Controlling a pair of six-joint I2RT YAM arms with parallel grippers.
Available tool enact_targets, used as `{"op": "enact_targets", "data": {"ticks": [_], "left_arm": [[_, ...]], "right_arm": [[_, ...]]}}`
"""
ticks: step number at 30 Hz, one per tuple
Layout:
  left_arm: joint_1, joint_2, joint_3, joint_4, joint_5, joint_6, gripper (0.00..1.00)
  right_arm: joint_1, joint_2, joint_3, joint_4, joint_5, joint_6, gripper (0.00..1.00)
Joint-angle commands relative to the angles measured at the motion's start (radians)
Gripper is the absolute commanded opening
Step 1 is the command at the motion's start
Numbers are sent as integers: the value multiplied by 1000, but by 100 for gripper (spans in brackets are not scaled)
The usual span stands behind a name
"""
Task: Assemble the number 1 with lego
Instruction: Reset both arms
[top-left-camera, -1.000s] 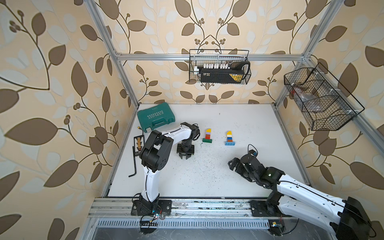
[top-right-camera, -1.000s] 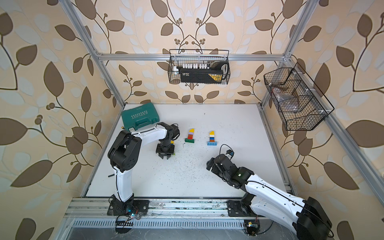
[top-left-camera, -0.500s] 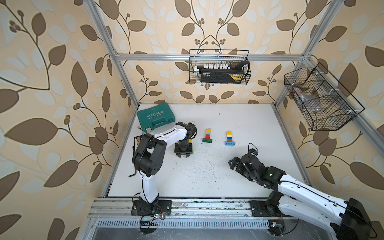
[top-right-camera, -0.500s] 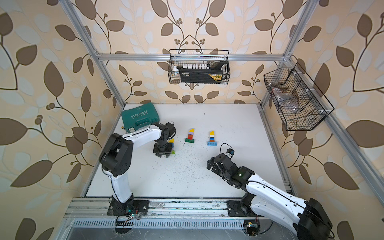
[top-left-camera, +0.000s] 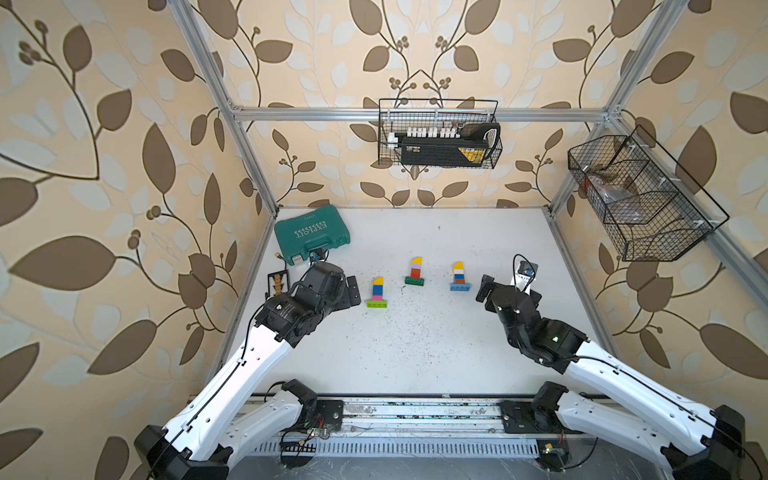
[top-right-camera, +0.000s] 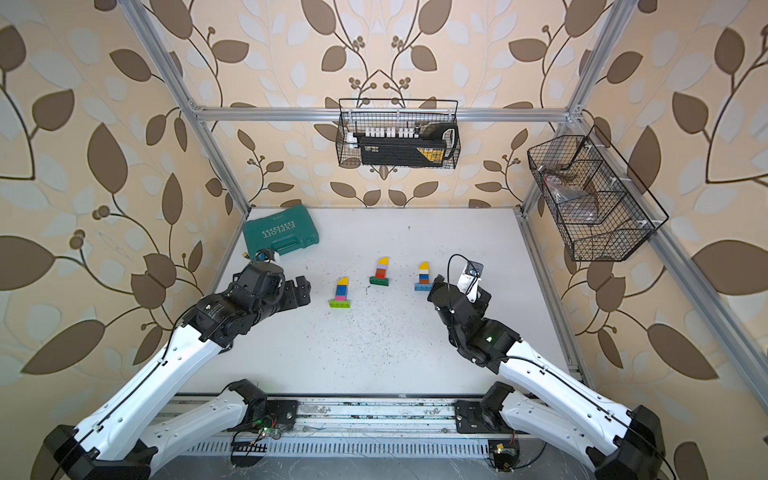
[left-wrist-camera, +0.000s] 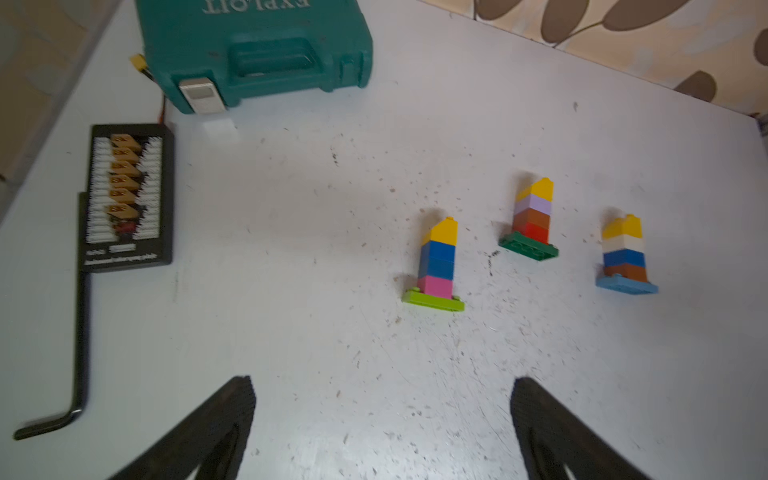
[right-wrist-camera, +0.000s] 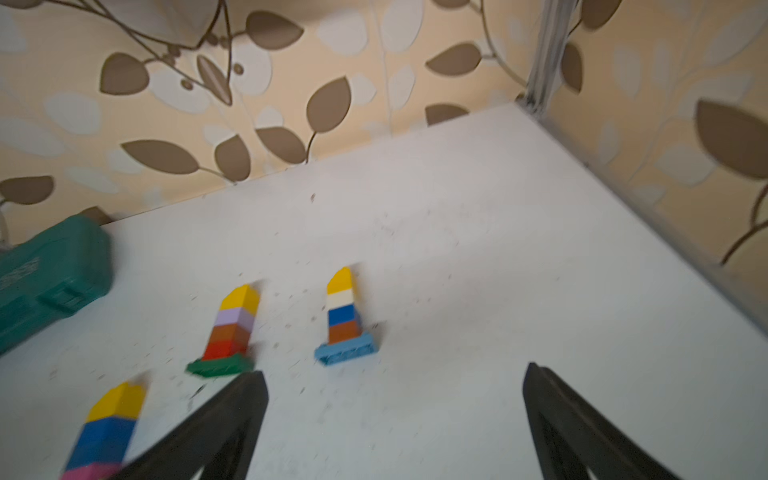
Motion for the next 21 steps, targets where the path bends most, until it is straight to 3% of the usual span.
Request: {"op": "enact_targets", "data": {"ticks": [1,5,10,14,19,21], "left_arm": [[4,43,-33,82,-299,67,99],[26,82,-108,210,-515,118,99],[174,80,-257,520,-373,245,99],[275,125,-327,681,-312,339,99],[444,189,-380,814,-214,357,99],[464,223,-386,867,-192,369,99]], "right_arm": [[-29,63,-110,342,326,-311,99],[-152,97,-183,378,262,-288,99],[-248,-74,-385,670,84,-544,99],[-336,-147,-432,664,-58,-538,99],[-410,9,-426,768,-62,-502,99],[-430,115,-416,857,-57,-504,100]]}}
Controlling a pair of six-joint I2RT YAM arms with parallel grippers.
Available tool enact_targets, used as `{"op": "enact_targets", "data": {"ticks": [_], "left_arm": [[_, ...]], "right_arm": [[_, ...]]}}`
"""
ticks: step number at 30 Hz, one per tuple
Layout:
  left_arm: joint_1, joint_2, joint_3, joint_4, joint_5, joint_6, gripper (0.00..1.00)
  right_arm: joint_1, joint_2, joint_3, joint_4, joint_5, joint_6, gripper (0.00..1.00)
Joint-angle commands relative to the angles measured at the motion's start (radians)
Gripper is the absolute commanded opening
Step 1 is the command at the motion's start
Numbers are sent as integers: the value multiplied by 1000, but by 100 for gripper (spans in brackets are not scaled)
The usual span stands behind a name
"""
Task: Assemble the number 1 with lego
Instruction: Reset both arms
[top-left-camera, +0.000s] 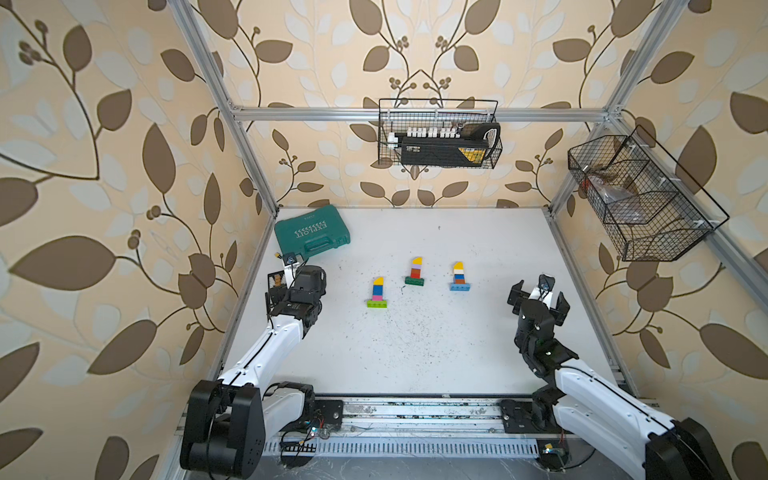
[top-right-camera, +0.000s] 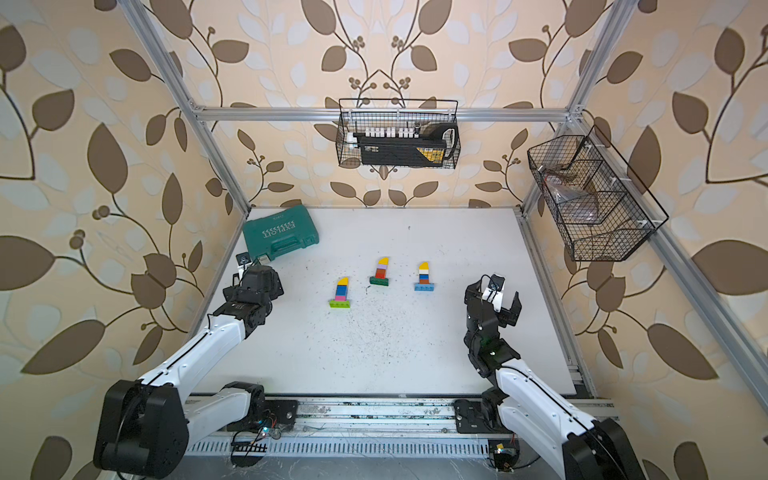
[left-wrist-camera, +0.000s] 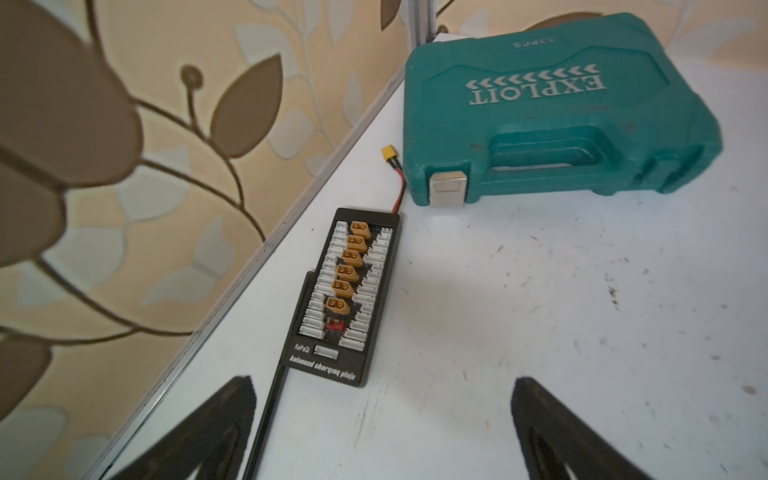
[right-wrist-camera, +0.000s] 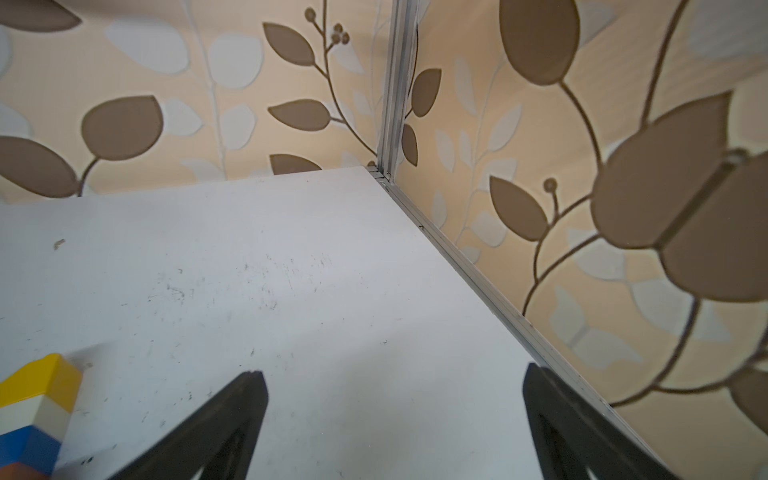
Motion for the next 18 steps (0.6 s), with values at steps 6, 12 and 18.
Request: {"op": "enact_targets", "data": {"ticks": [6,12,18], "left_arm": [[53,158,-61,401,53,123,99],[125,255,-143,646,233,153,99],[181,357,-198,814,507,197,99]], "right_arm": [[-25,381,60,391,-50,-85,99],[-92,549,64,606,-120,-135,99],[-196,532,144,368,-478,-110,99]]}}
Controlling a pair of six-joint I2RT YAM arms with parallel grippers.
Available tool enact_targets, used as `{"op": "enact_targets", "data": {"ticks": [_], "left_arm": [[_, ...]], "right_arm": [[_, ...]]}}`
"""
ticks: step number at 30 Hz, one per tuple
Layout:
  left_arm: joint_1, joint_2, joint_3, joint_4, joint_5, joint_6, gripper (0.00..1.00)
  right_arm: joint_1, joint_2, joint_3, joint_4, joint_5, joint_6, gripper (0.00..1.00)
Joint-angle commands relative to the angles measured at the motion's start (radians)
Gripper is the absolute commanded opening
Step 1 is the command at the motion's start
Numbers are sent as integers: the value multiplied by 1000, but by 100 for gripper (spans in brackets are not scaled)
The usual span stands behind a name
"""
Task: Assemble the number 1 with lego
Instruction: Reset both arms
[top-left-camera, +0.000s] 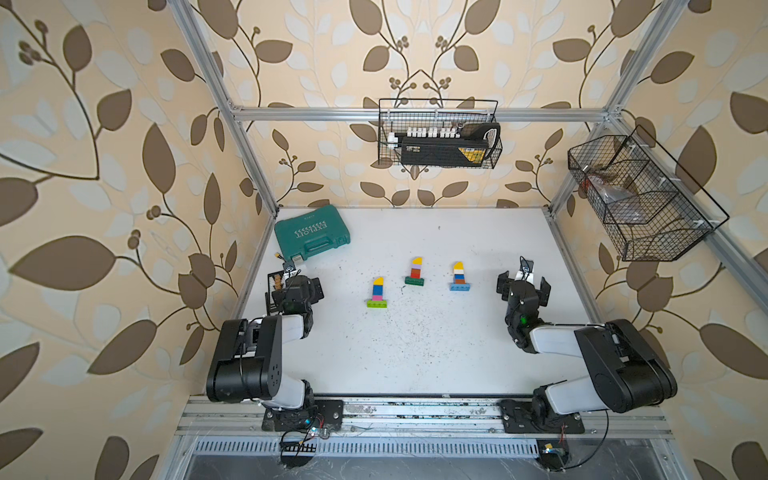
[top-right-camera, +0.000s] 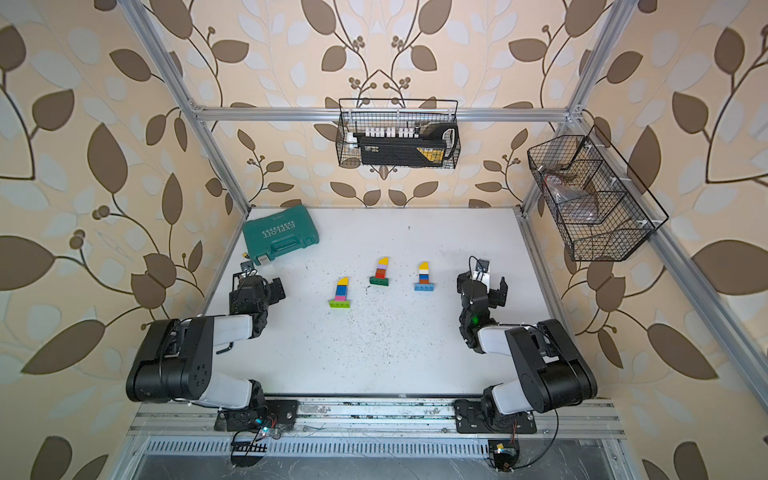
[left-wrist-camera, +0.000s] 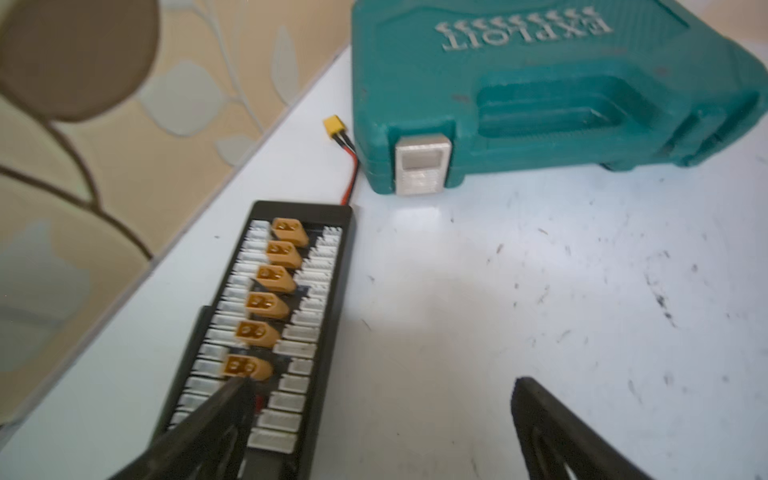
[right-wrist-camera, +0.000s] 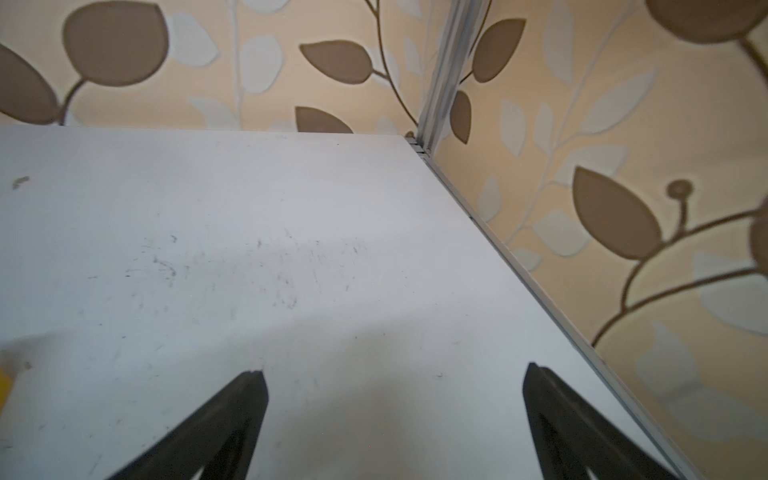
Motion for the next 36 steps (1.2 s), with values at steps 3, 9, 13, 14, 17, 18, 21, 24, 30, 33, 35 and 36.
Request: {"op": "enact_targets", "data": {"ticks": [3,9,13,14,17,18,21,24,30,33,35,36], "left_arm": [[18,-1,-9,150,168,45,99],[-16,-11,-37,195,200,100,99],[-41,-35,-126,335,224,137,99],[-41,-41,-145,365,207,128,99],[-99,-38,-182,436,127,162,99],[-124,-30,-184,451,125,191,99],[-114,-25,-175,434,146,187,99],[-71,-13,-91,289,181,153,99],[20,1,-5,141,245,75,99],[-13,-3,-12,160,109,55,99],[-58,-2,-41,219,13,69,99],[-64,-4,-49,230,-4,69,99]], "right_arm": [[-105,84,1,99,-329,-2,99],[-93,43,6,15,-305,16,99],[-90,48,-1,40,-301,6,99],[-88,46,0,32,-300,6,99],[-88,46,0,31,-301,7,99],[-88,47,0,32,-299,7,99],[-87,47,2,32,-300,7,100],[-88,47,3,28,-301,7,99],[-89,48,8,22,-305,8,99],[-89,48,7,21,-306,8,99],[-89,50,9,18,-306,8,99],[-91,47,9,17,-308,8,99]]}}
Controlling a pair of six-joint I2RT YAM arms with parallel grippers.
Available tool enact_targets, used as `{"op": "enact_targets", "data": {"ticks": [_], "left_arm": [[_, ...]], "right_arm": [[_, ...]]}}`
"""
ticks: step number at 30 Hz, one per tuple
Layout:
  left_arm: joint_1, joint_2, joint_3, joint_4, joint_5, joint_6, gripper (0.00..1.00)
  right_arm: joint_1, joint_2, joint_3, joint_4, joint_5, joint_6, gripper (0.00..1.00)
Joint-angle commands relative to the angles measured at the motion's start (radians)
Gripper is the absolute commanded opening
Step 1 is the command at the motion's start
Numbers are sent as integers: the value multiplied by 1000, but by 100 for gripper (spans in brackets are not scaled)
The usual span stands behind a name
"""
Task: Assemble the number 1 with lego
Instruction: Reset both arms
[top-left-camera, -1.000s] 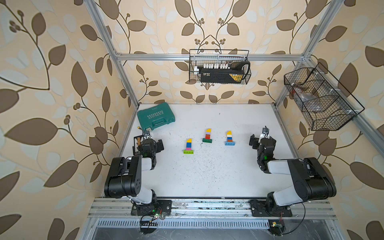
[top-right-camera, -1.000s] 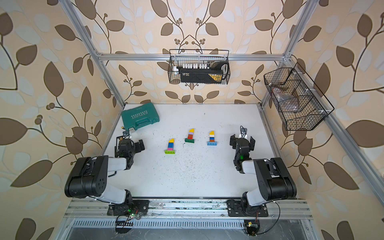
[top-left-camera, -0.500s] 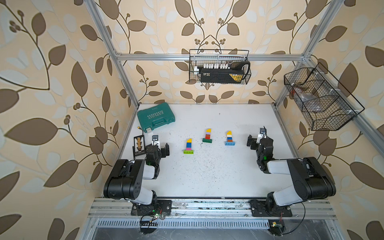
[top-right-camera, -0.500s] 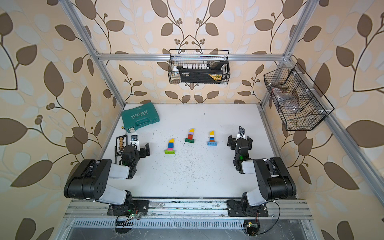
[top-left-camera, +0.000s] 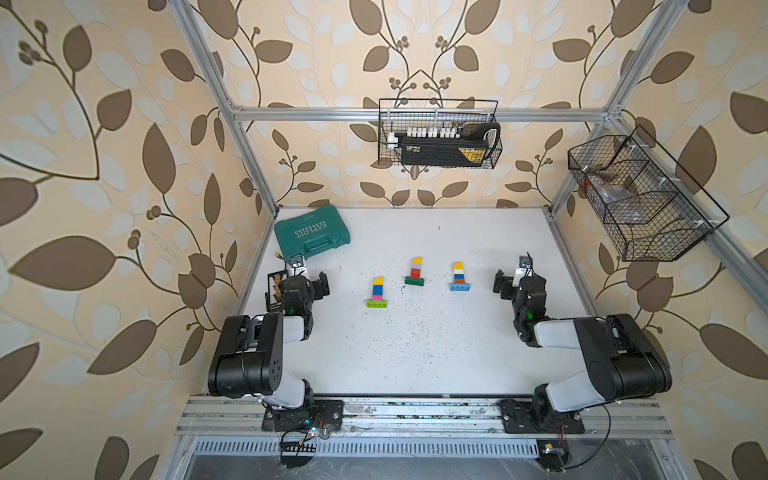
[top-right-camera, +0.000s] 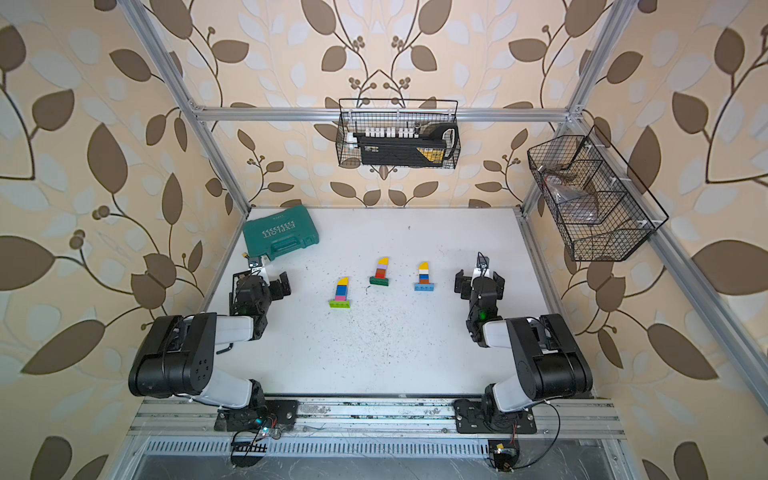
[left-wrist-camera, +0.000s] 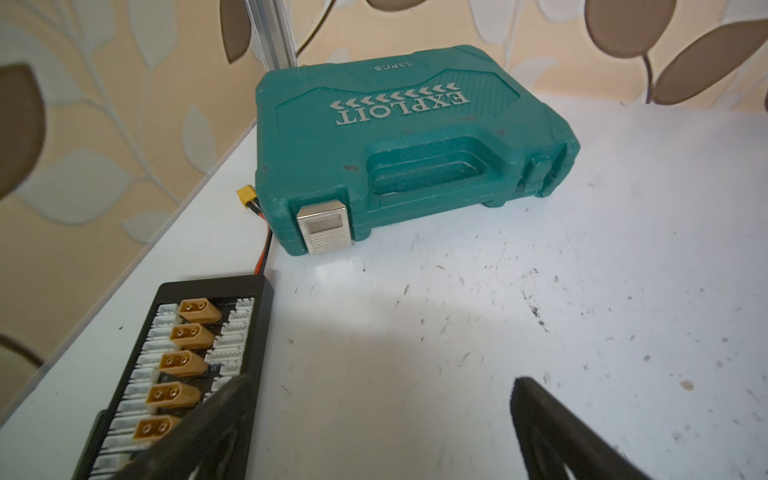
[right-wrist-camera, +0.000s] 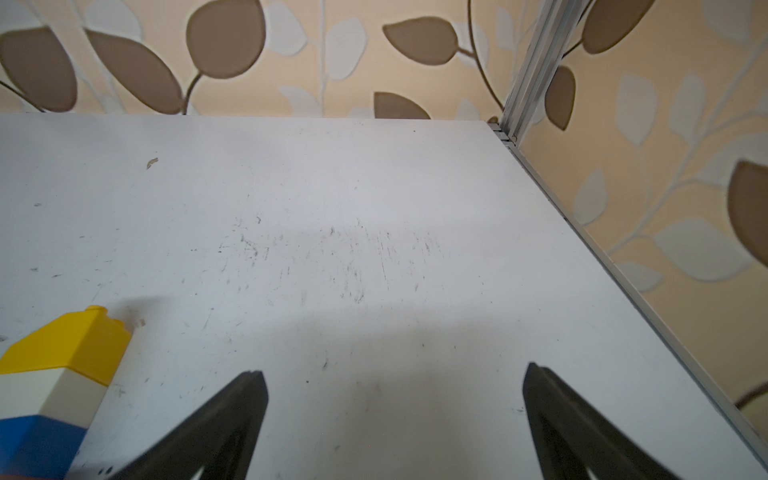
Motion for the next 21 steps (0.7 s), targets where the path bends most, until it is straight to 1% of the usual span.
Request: {"op": "enact_targets", "data": {"ticks": [1,4,5,7,10,11,13,14,15,17,18,21], "left_arm": [[-30,-6,-23,45,-115,-12,99],[-31,-14,-42,72,-123,-14,99],[-37,-22,-75,125,-164,-26,99],[-37,-36,-164,279,-149,-24,99],[-40,-30,-159,279,-148,-15,99],[-40,-25,-133,233,-148,-13,99],[-36,7,2,8,-151,-22,99],[10,27,28,-18,-64,-33,99],[42,17,41,-68,-9,-56,99],[43,13,23,-32,-2,-48,99],[42,3,24,-49,8,-51,99],[27,-6,-19,28,20,-25,99]], "right_arm": [[2,-4,0,-1,-11,3,99],[-2,-4,2,-3,-16,5,99],[-1,-4,2,-5,-17,5,99],[-2,-4,2,-4,-17,5,99],[-1,-3,2,-4,-18,5,100],[-2,-3,2,-5,-17,5,99],[-1,-4,2,-5,-18,5,99],[-2,-4,2,-5,-18,5,99],[-2,-4,3,-7,-20,6,99],[-3,-4,3,-7,-19,6,99],[-3,-4,3,-6,-20,6,100],[-2,-4,3,-7,-19,6,100]]}}
